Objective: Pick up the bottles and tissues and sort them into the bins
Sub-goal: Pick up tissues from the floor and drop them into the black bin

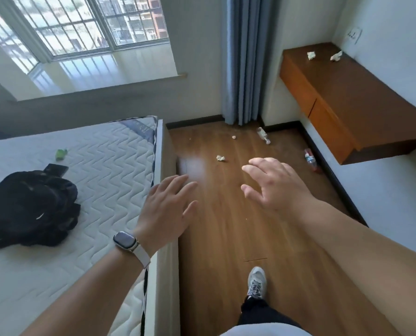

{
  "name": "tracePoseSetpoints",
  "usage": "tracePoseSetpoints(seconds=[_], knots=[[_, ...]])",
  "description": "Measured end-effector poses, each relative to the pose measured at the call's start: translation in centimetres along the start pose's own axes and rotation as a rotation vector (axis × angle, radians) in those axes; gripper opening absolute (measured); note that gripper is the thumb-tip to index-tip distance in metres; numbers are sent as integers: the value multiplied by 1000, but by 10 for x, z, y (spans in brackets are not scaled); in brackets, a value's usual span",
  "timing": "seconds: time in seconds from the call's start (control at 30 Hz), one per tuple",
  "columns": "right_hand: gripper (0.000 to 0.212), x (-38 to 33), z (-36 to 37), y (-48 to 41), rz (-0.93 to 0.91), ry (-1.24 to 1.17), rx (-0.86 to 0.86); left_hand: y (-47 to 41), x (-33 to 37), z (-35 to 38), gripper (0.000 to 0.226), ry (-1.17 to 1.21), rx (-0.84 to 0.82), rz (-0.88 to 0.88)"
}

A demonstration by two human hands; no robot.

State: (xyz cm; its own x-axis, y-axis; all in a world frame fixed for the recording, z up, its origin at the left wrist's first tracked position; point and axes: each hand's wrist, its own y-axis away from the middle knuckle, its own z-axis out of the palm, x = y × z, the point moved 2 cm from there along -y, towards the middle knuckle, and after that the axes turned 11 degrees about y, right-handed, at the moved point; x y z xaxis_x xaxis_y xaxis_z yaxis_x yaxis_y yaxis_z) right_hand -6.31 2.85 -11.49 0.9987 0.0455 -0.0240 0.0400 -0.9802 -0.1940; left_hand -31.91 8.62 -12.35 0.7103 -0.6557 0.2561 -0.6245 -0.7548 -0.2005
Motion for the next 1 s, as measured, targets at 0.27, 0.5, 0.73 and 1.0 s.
tracePoseSetpoints(seconds=[0.27,0.5,0.73,1.0], knots=[[53,125,9,-65,56,29,41,-158,40,25,45,-16,-23,111],[53,190,12,-95,132,26,-4,-238,50,49,44,-5,-46,173],[56,226,36,-157,173,7,-62,-315,22,78,42,32,-67,178],[56,274,65,-272,198,98,-156,-439,-52,123,38,100,-83,144]])
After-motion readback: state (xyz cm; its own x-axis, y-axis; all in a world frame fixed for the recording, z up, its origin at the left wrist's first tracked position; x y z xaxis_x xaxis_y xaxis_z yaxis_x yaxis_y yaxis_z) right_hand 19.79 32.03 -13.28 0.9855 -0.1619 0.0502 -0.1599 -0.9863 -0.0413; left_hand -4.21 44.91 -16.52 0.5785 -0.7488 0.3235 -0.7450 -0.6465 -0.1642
